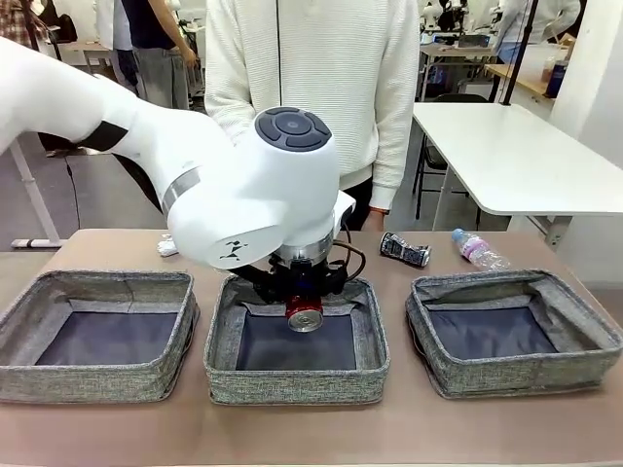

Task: Sort the waste into the appropriate baskets.
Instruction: Place the picked waste into the Fabric basket indicated by the person.

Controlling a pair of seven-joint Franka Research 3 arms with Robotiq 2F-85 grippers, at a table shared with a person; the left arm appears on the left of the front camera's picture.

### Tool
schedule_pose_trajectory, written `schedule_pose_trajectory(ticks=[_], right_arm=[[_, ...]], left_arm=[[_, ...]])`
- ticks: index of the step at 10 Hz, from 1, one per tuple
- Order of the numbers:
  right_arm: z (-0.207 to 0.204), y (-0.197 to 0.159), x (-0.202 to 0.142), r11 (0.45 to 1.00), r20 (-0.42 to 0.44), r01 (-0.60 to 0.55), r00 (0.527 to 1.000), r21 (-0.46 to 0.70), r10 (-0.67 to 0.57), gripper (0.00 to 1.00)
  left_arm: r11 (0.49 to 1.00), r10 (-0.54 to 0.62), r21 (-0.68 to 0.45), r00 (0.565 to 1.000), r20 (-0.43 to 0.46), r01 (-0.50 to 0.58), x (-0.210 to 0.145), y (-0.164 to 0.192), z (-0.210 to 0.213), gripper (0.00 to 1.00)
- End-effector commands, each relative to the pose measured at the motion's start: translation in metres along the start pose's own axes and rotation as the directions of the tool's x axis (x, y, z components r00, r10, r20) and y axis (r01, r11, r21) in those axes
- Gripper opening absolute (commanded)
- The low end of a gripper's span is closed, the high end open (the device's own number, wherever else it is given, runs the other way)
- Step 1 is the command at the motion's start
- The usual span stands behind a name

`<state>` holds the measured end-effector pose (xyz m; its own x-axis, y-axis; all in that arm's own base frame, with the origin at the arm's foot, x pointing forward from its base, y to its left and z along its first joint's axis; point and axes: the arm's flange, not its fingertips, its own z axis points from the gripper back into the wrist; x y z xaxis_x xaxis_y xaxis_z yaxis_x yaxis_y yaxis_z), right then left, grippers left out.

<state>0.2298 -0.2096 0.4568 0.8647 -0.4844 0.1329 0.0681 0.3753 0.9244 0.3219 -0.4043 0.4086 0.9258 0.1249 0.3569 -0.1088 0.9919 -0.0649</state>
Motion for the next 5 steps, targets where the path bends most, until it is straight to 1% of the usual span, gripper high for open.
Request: schedule_pose_trajectory(ticks=[1,3,5], right_arm=[[-0.0004,0.0010,0.0027,0.999,0.010,-0.026,1.000,0.020,0.026,1.00],[-0.0004,0.0010,0.0027,0.999,0.010,-0.026,1.000,0.020,0.026,1.00],[-0.0004,0.0010,0.0027,0.999,0.010,-0.026,1.000,0.020,0.026,1.00]], left_arm=[[1.000,0.004,0.002,0.999,0.039,-0.004,0.0036,0.0008,0.0039,0.81],[1.000,0.001,0.004,0.999,0.048,-0.001,0.0050,0.0040,0.0075,1.00],[1.000,-0.004,-0.002,0.999,0.045,0.004,0.0064,0.0051,0.0098,1.00]])
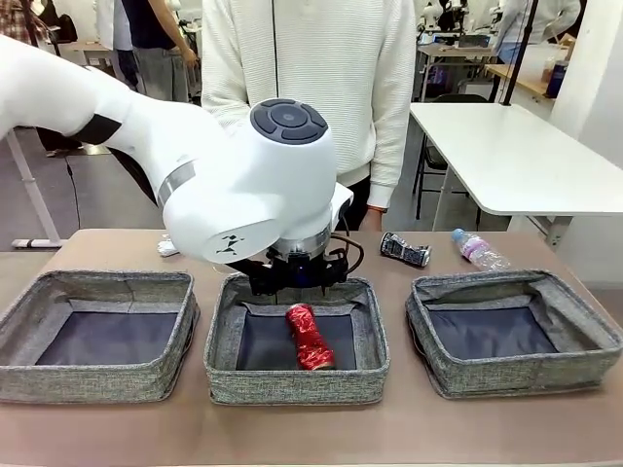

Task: Sort the waste into the appropriate baskets.
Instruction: Place the picked waste into the Fabric basket indicated by the person.

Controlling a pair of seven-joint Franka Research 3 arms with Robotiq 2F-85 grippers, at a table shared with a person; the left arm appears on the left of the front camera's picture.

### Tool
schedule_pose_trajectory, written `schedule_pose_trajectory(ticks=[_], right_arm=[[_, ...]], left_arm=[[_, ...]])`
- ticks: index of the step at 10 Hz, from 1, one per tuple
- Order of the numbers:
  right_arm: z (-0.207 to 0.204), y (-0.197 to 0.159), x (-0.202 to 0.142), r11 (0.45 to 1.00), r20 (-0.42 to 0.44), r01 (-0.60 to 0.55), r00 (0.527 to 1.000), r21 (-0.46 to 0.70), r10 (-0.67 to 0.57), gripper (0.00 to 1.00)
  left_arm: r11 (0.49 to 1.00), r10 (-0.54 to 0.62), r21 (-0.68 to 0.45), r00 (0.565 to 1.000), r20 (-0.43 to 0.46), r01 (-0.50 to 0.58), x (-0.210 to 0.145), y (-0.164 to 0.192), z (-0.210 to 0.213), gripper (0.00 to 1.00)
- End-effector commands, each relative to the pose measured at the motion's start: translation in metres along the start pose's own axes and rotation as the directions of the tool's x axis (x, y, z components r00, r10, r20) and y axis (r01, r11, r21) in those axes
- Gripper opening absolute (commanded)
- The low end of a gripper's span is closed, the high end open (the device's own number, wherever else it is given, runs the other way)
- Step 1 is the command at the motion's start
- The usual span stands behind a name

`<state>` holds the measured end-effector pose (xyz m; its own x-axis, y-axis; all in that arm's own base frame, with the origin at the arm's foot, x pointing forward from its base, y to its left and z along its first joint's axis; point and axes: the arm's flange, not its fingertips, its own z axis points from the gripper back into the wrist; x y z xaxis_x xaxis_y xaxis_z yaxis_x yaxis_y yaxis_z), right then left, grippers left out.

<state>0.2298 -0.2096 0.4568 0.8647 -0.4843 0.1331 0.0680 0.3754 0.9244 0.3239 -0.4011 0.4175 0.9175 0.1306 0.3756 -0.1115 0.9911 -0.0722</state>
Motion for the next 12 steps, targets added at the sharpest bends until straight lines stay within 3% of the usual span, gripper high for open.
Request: schedule_pose_trajectory(ticks=[1,3,4,5,7,8,10,12], right_arm=[[0.000,0.001,0.003,0.999,0.010,-0.026,1.000,0.020,0.026,1.00],[0.000,0.001,0.003,0.999,0.010,-0.026,1.000,0.020,0.026,1.00],[0.000,0.001,0.003,0.999,0.010,-0.026,1.000,0.020,0.026,1.00],[0.000,0.001,0.003,0.999,0.010,-0.026,1.000,0.020,0.026,1.00],[0.000,0.001,0.003,0.999,0.010,-0.026,1.000,0.020,0.026,1.00],[0.000,0.001,0.003,0.999,0.010,-0.026,1.000,0.020,0.026,1.00],[0.000,0.001,0.003,0.999,0.010,-0.026,1.000,0.020,0.026,1.00],[0.000,0.001,0.003,0.999,0.010,-0.026,1.000,0.020,0.026,1.00]], left_arm=[[1.000,-0.015,0.002,1.000,0.023,0.015,0.001,0.003,0.003,1.00],[0.997,-0.061,-0.044,0.998,0.001,0.061,0.004,0.005,0.008,1.00],[0.980,-0.163,-0.123,0.986,-0.021,0.159,0.010,0.011,0.020,1.00],[0.898,-0.350,-0.305,0.935,-0.062,0.316,0.025,0.032,0.051,1.00],[0.759,-0.545,-0.467,0.835,-0.074,0.454,0.066,0.096,0.108,1.00],[0.646,-0.574,-0.634,0.818,-0.037,0.425,0.087,0.141,0.129,1.00],[0.548,-0.515,-0.779,0.857,-0.027,0.304,0.114,0.224,0.128,1.00],[0.543,-0.397,-0.819,0.916,-0.055,0.186,0.124,0.301,0.117,1.00]])
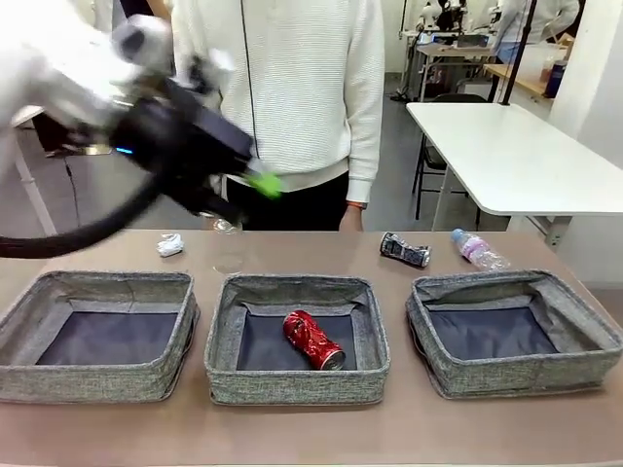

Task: Sort the waste into the appropriate baskets.
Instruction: Place the picked waste into the Fabric basket indicated by the person.

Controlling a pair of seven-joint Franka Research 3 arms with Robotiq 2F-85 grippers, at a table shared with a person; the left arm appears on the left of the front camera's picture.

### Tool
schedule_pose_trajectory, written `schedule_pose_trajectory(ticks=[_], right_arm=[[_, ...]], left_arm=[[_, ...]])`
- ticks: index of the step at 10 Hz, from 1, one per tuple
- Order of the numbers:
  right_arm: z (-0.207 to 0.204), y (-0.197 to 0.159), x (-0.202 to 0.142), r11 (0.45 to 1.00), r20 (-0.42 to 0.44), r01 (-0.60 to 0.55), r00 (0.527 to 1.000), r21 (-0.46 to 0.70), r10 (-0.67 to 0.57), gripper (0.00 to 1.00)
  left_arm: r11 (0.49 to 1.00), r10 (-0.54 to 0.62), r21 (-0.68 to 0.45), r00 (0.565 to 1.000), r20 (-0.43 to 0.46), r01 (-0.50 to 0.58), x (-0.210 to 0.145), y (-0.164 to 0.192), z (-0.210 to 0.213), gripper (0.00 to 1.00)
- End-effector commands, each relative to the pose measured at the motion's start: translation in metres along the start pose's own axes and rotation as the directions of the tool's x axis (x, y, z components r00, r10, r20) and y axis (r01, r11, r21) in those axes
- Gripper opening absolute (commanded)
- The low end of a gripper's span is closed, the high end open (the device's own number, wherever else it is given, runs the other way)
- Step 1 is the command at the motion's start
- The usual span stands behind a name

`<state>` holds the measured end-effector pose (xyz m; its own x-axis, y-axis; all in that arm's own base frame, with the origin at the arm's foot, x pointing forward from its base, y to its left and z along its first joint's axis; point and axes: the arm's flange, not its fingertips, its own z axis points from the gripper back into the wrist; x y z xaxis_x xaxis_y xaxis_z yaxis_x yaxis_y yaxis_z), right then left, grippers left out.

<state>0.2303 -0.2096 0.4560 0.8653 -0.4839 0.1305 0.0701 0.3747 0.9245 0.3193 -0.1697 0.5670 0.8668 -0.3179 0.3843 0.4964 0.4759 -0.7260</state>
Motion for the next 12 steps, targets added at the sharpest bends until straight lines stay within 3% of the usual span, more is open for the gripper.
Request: schedule_pose_trajectory(ticks=[1,3,5,6,8,9,12], right_arm=[[0.000,0.002,0.002,0.999,0.011,-0.028,1.000,0.020,0.028,1.00],[0.000,0.002,0.002,0.999,0.011,-0.028,1.000,0.020,0.028,1.00],[0.000,0.002,0.002,0.999,0.011,-0.028,1.000,0.020,0.028,1.00],[0.000,0.002,0.002,0.999,0.011,-0.028,1.000,0.020,0.028,1.00],[0.000,0.002,0.002,0.999,0.011,-0.028,1.000,0.020,0.028,1.00],[0.000,0.002,0.002,0.999,0.011,-0.028,1.000,0.020,0.028,1.00],[0.000,0.002,0.002,0.999,0.011,-0.028,1.000,0.020,0.028,1.00]], left_arm=[[0.983,0.174,0.050,0.983,0.060,-0.177,-0.012,0.093,0.090,1.00],[0.952,0.305,-0.034,0.923,0.237,-0.305,-0.051,0.138,0.146,1.00],[0.902,0.431,-0.138,0.829,0.357,-0.409,-0.121,0.188,0.170,1.00],[0.857,0.515,-0.243,0.758,0.400,-0.454,-0.159,0.217,0.168,1.00],[0.670,0.741,-0.490,0.536,0.404,-0.558,-0.208,0.257,0.151,1.00],[0.815,0.579,-0.234,0.720,0.382,-0.531,-0.173,0.230,0.177,1.00],[0.815,0.579,-0.234,0.720,0.382,-0.531,-0.173,0.230,0.177,1.00]])
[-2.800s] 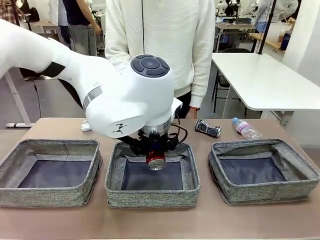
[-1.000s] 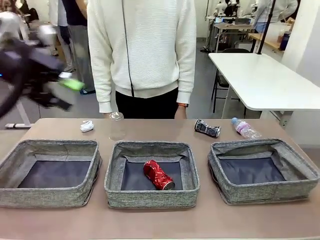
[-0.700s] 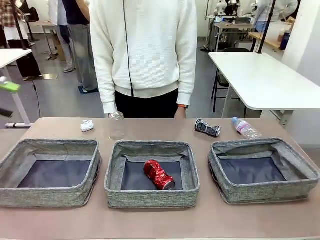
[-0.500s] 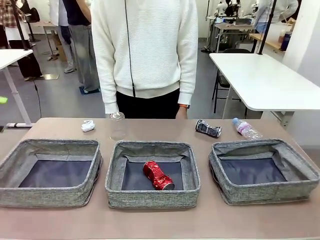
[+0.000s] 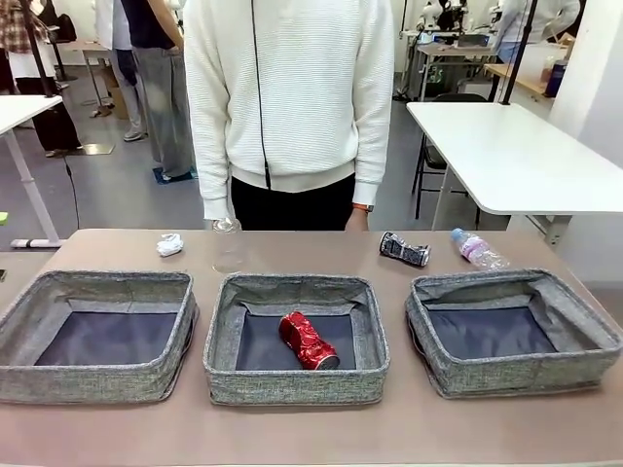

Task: Sort the waste into the appropriate baskets.
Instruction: Place the picked waste into the Fabric basket indicated by the person, then pick up the waste item pointed out by the person.

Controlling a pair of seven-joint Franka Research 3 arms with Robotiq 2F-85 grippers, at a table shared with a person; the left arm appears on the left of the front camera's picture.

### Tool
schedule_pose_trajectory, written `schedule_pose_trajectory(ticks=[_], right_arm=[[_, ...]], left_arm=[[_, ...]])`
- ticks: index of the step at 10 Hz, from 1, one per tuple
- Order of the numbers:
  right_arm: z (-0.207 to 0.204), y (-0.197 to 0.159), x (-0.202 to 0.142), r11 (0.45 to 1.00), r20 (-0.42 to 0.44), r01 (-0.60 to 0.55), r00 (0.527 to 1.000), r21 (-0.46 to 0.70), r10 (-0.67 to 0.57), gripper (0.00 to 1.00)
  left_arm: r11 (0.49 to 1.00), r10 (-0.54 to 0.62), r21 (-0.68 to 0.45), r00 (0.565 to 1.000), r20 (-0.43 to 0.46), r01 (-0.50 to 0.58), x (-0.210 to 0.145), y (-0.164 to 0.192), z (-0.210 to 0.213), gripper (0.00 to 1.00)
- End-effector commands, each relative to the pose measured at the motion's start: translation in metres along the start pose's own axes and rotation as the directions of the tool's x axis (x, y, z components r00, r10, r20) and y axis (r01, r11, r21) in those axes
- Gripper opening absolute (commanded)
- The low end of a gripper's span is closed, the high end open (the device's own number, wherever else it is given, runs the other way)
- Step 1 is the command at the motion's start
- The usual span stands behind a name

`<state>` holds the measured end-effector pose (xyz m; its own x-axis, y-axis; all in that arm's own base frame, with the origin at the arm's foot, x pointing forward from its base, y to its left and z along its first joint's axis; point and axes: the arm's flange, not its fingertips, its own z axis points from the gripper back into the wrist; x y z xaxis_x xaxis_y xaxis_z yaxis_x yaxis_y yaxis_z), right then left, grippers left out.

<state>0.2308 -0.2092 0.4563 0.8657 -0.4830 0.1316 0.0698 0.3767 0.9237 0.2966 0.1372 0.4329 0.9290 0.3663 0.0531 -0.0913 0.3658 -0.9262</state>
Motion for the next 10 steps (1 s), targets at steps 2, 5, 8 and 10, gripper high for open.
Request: schedule_pose_trajectory(ticks=[2,5,8,10], right_arm=[[0.0006,0.0013,0.0021,0.999,0.012,-0.027,1.000,0.022,0.026,1.00],[0.0006,0.0013,0.0021,0.999,0.012,-0.027,1.000,0.022,0.026,1.00],[0.0006,0.0013,0.0021,0.999,0.012,-0.027,1.000,0.022,0.026,1.00],[0.0006,0.0013,0.0021,0.999,0.012,-0.027,1.000,0.022,0.026,1.00]], left_arm=[[1.000,-0.022,-0.011,1.000,0.002,0.022,-0.0037,0.0000,0.0046,1.00],[1.000,-0.022,-0.011,1.000,0.002,0.022,-0.0037,0.0000,0.0046,1.00],[1.000,-0.022,-0.011,1.000,0.002,0.022,-0.0037,0.0000,0.0046,1.00],[1.000,-0.022,-0.011,1.000,0.002,0.022,-0.0037,0.0000,0.0046,1.00]])
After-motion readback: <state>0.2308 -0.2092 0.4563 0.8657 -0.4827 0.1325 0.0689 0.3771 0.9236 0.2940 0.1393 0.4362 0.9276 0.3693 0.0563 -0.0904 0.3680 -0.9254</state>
